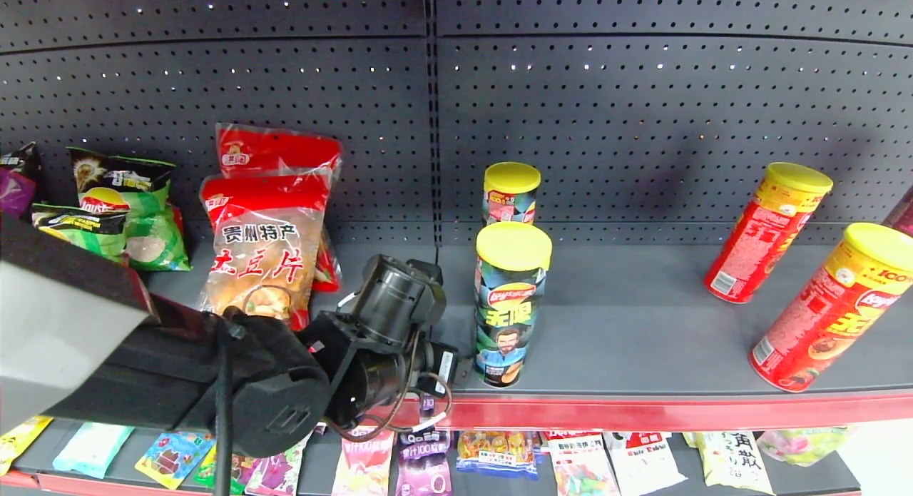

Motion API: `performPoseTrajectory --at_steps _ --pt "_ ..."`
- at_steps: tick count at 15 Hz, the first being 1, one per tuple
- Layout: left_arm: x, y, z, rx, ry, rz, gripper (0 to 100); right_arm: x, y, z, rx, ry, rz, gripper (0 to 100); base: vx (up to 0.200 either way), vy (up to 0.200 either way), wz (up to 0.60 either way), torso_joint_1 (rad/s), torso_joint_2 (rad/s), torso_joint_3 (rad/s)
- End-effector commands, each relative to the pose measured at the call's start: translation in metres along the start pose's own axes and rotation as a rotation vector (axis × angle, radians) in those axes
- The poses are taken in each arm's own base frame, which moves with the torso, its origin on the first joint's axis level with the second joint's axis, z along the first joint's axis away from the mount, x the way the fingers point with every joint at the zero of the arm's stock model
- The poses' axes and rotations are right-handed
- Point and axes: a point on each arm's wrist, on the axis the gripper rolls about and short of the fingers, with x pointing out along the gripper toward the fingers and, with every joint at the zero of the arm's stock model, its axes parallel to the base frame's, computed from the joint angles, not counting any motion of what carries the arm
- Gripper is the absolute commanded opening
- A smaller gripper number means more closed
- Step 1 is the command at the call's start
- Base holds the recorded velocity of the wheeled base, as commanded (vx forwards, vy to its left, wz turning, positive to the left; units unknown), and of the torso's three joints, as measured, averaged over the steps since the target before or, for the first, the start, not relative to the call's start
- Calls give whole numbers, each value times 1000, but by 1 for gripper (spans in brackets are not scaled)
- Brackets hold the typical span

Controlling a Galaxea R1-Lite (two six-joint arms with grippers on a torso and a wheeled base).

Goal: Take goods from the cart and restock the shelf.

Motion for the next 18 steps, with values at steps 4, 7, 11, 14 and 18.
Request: performPoseTrajectory --at_steps 4,7,11,14,18 --pt "4 0 -2 0 8 3 100 0 0 0 -1 1 1 100 0 0 0 0 0 0" --pt "4 0 3 -9 -9 2 100 0 0 0 -1 1 1 100 0 0 0 0 0 0" --pt "-51 24 26 -61 -128 61 100 0 0 0 1 1 2 100 0 0 0 0 0 0" --pt "-115 58 22 -65 -194 142 100 0 0 -1 19 3 7 100 0 0 0 0 0 0" --pt "-239 110 -49 51 -230 297 100 0 0 -1 70 6 1 100 0 0 0 0 0 0"
